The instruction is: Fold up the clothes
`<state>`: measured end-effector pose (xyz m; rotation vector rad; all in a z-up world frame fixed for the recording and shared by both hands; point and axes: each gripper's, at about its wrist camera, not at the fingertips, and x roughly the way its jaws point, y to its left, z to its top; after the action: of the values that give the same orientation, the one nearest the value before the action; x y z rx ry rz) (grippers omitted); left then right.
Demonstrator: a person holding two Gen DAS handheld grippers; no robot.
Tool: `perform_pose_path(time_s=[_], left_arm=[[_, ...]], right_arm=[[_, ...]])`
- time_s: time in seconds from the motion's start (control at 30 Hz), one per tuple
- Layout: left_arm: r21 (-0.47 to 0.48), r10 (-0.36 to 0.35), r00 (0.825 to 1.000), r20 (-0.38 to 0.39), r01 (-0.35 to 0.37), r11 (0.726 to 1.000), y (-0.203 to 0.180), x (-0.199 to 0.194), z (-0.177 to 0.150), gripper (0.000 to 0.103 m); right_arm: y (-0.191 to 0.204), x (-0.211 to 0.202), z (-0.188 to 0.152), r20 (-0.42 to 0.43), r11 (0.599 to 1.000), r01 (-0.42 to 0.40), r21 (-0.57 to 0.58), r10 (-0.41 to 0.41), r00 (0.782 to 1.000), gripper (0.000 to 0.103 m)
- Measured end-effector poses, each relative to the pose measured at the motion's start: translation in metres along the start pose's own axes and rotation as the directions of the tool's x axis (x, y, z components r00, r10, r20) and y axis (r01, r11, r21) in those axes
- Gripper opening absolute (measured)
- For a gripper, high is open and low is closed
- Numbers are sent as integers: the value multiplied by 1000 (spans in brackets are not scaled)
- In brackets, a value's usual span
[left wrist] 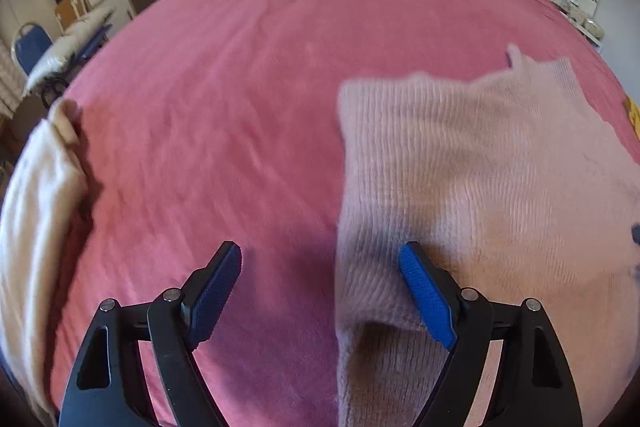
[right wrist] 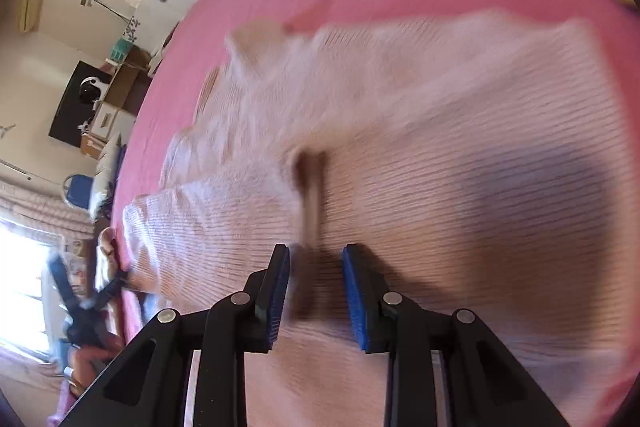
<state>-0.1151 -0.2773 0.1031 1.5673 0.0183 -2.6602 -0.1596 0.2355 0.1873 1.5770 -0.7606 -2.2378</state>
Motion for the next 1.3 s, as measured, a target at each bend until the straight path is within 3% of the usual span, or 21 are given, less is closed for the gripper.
perform_pose_path(time_s=[0.03, 0.07, 0.13, 0.27, 0.3, 0.33, 0.4, 0.5, 0.57, 0.67, 0.7, 0.73, 0.8, 0.83, 0.9, 1.0, 1.17, 1.3], left_arm=[[9, -1, 1000, 20, 1, 1000, -1, -1, -4, 83], [20, 3, 999, 38, -4, 1000, -3, -3, -6, 83], [43, 11, 998, 54, -13, 999, -5, -7, -7, 83], [83, -16, 999, 50, 12, 996, -10, -10, -8, 84], [92, -21, 999, 46, 17, 996, -13, -8, -11, 91], [100, -27, 999, 41, 23, 995, -16, -7, -13, 99], [104, -42, 999, 33, 38, 994, -22, -4, -16, 99], [58, -45, 998, 41, 43, 997, -21, -13, -17, 99], [17, -42, 997, 72, 41, 999, -14, -26, -20, 99], [-34, -51, 983, 174, 58, 998, -3, -53, -10, 99], [-30, -82, 978, 190, 90, 996, -7, -57, -4, 99], [-10, -113, 976, 188, 117, 993, -16, -56, 3, 99], [61, -134, 978, 158, 126, 990, -42, -43, 18, 99], [92, -137, 980, 142, 125, 988, -54, -36, 24, 99], [139, -63, 992, 108, 48, 989, -67, -14, 35, 99], [158, 131, 987, 88, -144, 977, -54, 21, 48, 101], [120, 117, 989, 85, -127, 985, -12, 26, 50, 103], [103, 115, 986, 118, -127, 987, 2, 0, 45, 103]], right_arm=[[7, 5, -1, -5, 1000, 5, -19, -5, 1000, 12], [16, 4, 0, -5, 998, 23, -59, -23, 1000, 6], [35, -5, 3, 10, 986, 69, -151, -69, 998, 5], [46, -54, 14, 137, 959, 167, -227, -139, 981, 5], [43, -64, 17, 160, 947, 217, -237, -182, 970, 5], [37, -66, 18, 160, 936, 258, -239, -224, 961, 5], [20, -56, 19, 110, 923, 309, -231, -290, 951, 6], [-1, -35, 13, 38, 921, 321, -218, -321, 946, 10], [-4, -43, 11, 105, 902, 382, -200, -368, 924, 13], [14, -71, 8, 287, 861, 476, -181, -417, 863, 19], [30, -75, 4, 335, 861, 459, -221, -375, 865, 19], [48, -70, 1, 344, 862, 419, -287, -315, 884, 19], [79, -51, -5, 294, 850, 329, -411, -219, 930, 18], [88, -38, -7, 260, 841, 306, -446, -205, 943, 17], [102, -9, -12, 210, 818, 294, -495, -216, 954, 16], [97, 29, -14, 168, 776, 345, -528, -303, 938, 16], [80, 53, -9, 172, 804, 349, -482, -304, 937, 17], [78, 33, -6, 190, 821, 332, -465, -274, 943, 17]])
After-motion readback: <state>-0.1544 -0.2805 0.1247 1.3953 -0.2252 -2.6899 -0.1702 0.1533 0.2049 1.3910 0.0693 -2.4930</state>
